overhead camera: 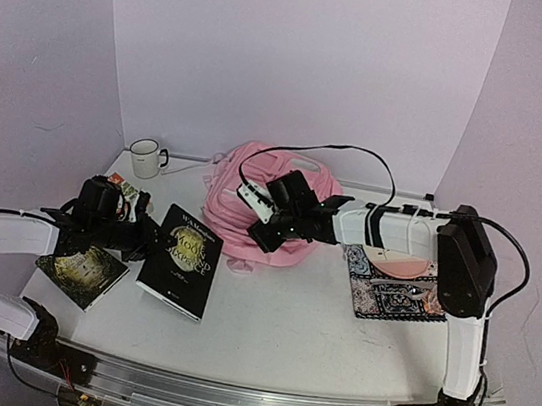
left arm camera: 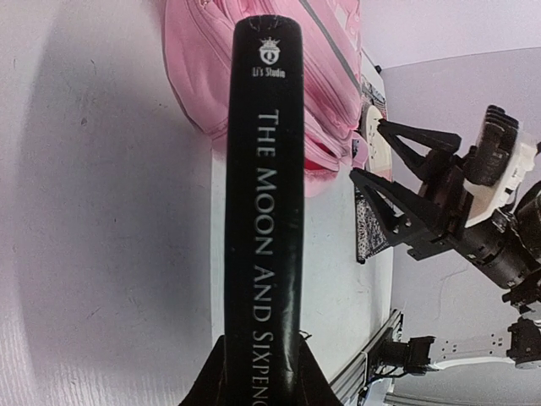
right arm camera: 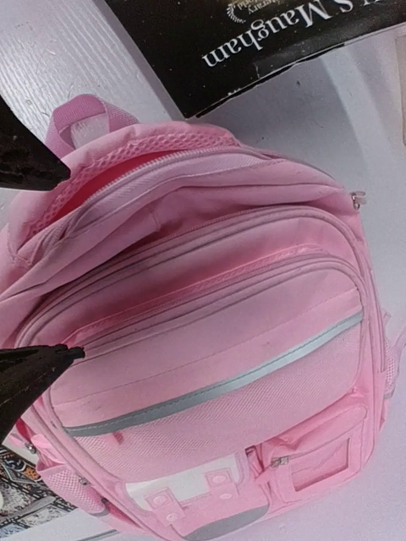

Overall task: Pack the student bag
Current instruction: Pick up the largest pocket of the bag from the student bag.

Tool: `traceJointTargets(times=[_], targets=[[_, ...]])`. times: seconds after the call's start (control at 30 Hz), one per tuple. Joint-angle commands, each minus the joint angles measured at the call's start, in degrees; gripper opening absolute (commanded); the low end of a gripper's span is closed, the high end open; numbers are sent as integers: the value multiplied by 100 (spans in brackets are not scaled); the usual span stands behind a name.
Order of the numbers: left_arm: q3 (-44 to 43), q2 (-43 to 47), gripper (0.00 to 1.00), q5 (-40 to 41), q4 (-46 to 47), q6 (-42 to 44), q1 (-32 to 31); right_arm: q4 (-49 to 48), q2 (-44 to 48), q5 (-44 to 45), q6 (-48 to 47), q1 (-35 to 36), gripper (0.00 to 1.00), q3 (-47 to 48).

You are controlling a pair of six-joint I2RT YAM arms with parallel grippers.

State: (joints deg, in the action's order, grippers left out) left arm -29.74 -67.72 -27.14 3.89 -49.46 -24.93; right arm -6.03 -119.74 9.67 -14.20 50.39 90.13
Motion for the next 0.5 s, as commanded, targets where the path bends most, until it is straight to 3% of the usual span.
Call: traceJointTargets(times=[0.0, 0.17, 0.23, 0.47], targets=[[-137, 25, 0, -426, 852, -80, 63, 146, -360, 43, -340, -25, 62, 516], [-128, -21, 0, -559, 931, -128, 65, 151, -701, 139, -372, -70, 58, 751], [-129, -46, 0, -604, 953, -130, 63, 142, -749, 184, -387, -102, 52, 781], [-113, -132, 0, -753, 1004, -175, 67, 150, -731, 357, -563, -130, 17, 879]])
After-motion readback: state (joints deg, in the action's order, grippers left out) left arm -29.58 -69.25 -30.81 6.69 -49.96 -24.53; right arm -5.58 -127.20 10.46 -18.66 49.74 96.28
